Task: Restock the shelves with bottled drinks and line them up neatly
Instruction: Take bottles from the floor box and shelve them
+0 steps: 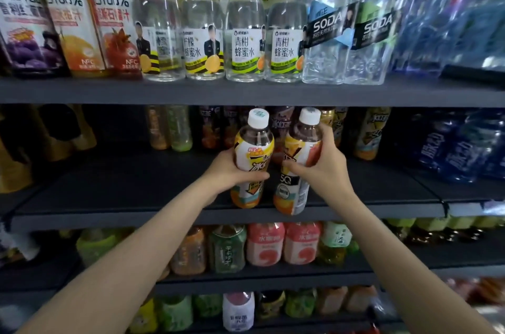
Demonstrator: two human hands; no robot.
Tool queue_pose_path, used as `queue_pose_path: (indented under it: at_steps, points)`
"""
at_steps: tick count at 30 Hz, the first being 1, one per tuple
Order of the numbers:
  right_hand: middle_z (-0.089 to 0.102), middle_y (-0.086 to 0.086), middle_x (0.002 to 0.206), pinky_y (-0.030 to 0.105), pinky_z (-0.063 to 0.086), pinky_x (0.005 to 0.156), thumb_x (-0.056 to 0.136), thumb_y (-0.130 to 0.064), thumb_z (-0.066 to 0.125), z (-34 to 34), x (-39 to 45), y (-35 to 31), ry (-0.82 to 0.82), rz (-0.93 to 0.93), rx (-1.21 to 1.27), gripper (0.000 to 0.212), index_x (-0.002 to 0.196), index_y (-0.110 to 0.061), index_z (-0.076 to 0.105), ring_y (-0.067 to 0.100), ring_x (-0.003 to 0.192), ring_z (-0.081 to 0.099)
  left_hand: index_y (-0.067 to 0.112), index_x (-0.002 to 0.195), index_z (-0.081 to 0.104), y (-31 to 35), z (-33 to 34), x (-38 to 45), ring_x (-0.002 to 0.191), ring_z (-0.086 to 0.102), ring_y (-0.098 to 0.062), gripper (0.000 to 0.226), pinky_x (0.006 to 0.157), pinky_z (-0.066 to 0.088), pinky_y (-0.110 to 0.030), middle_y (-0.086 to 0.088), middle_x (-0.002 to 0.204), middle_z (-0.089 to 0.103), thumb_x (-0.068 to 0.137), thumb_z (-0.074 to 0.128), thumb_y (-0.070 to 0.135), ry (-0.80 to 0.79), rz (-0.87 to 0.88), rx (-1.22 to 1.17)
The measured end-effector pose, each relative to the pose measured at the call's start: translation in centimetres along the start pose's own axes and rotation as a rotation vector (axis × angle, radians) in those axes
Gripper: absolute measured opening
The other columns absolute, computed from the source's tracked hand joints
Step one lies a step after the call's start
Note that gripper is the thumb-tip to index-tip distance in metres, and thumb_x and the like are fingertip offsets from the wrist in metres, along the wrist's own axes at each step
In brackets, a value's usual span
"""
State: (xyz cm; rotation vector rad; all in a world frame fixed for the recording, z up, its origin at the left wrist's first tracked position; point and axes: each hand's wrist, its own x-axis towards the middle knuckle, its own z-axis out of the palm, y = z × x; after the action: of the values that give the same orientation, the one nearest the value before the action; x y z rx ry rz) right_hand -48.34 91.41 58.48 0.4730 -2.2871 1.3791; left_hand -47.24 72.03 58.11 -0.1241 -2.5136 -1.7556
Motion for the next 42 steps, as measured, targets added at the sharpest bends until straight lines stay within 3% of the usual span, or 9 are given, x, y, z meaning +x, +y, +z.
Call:
queue_pose_path:
  at_steps: [3, 6, 9, 11, 23, 28, 33, 38, 42]
  points:
    - [0.056, -0.008, 0.103, -0.002, 0.041, 0.063, 0.069, -0.015, 0.081, -2.1, -0.5, 0.6, 0.079, 0.053, 0.01, 0.072, 0.126, -0.019, 0.036, 0.001, 0.089, 0.054, 0.025, 0.105, 0.06, 0.9, 2.5, 0.8, 0.094, 0.058, -0.005, 0.047, 0.078, 0.046, -0.021, 0.01, 0.099, 0.063, 0.064, 0.083, 0.023, -0.064, 0.017, 0.021]
    - [0.053, -0.008, 0.097, 0.0, 0.04, 0.057, 0.069, -0.015, 0.081, -5.3, -0.6, 2.1, 0.171, 0.139, -0.002, 0.07, 0.125, -0.011, 0.039, 0.0, 0.082, 0.052, 0.027, 0.101, 0.061, 1.9, 5.3, 1.6, 0.088, 0.058, 0.001, 0.043, 0.071, 0.047, -0.015, 0.012, 0.095, 0.063, 0.064, 0.083, 0.023, -0.138, 0.027, 0.016]
    - [0.057, -0.003, 0.1, 0.015, 0.043, 0.069, 0.068, -0.016, 0.081, -8.9, -0.1, 4.3, 0.248, 0.165, -0.048, 0.066, 0.121, -0.009, 0.043, 0.01, 0.09, 0.055, 0.027, 0.099, 0.062, 2.8, 8.4, 2.5, 0.086, 0.058, 0.002, 0.04, 0.068, 0.046, -0.011, 0.014, 0.093, 0.064, 0.066, 0.083, 0.023, -0.179, 0.03, 0.003]
    - [0.056, -0.001, 0.103, 0.023, 0.042, 0.077, 0.068, -0.014, 0.081, -11.0, 0.7, 5.9, 0.272, 0.153, -0.064, 0.069, 0.124, -0.01, 0.042, 0.011, 0.093, 0.054, 0.024, 0.102, 0.062, 3.4, 10.7, 3.3, 0.093, 0.059, -0.005, 0.041, 0.075, 0.047, -0.016, 0.009, 0.099, 0.065, 0.066, 0.082, 0.022, -0.171, 0.023, -0.021]
    - [0.048, 0.0, 0.111, 0.026, 0.04, 0.078, 0.075, -0.012, 0.076, -16.1, 5.2, 14.5, 0.084, 0.119, -0.027, 0.077, 0.136, -0.008, 0.029, 0.013, 0.099, 0.049, 0.018, 0.113, 0.061, 7.4, 24.0, 7.3, 0.1, 0.057, -0.009, 0.05, 0.078, 0.045, -0.019, 0.003, 0.116, 0.063, 0.069, 0.081, 0.029, 0.086, -0.054, -0.057]
    - [0.053, 0.017, 0.115, 0.037, 0.045, 0.078, 0.073, -0.013, 0.077, -15.5, 6.0, 17.2, 0.052, 0.134, -0.072, 0.056, 0.115, 0.001, 0.042, 0.03, 0.105, 0.054, 0.02, 0.11, 0.062, 7.9, 24.8, 7.7, 0.105, 0.057, -0.012, 0.045, 0.084, 0.045, -0.023, 0.004, 0.113, 0.064, 0.07, 0.079, 0.03, 0.153, -0.07, 0.003]
    - [0.055, 0.018, 0.118, 0.036, 0.043, 0.084, 0.075, -0.017, 0.076, -15.0, 8.8, 18.6, 0.013, 0.177, -0.074, 0.057, 0.12, 0.0, 0.045, 0.033, 0.109, 0.053, 0.018, 0.117, 0.058, 8.0, 25.0, 7.8, 0.108, 0.056, -0.013, 0.053, 0.085, 0.045, -0.024, 0.001, 0.119, 0.063, 0.071, 0.079, 0.033, 0.211, -0.045, 0.113]
    - [0.048, 0.02, 0.126, 0.037, 0.041, 0.09, 0.08, -0.041, 0.068, -13.9, 9.8, 20.8, -0.073, 0.386, -0.274, 0.061, 0.123, -0.003, 0.046, 0.036, 0.117, 0.044, 0.02, 0.122, 0.051, 7.0, 24.5, 8.1, 0.114, 0.054, -0.015, 0.063, 0.095, 0.046, -0.032, 0.002, 0.124, 0.059, 0.068, 0.08, 0.035, 0.308, -0.019, 0.167]
    - [0.05, 0.019, 0.125, 0.038, 0.042, 0.091, 0.08, -0.036, 0.071, -13.5, 11.0, 20.4, -0.059, 0.408, -0.22, 0.058, 0.12, -0.001, 0.05, 0.034, 0.114, 0.05, 0.019, 0.13, 0.045, 6.0, 24.5, 8.2, 0.12, 0.05, -0.016, 0.074, 0.099, 0.044, -0.035, 0.003, 0.13, 0.055, 0.067, 0.08, 0.035, 0.294, -0.049, 0.274]
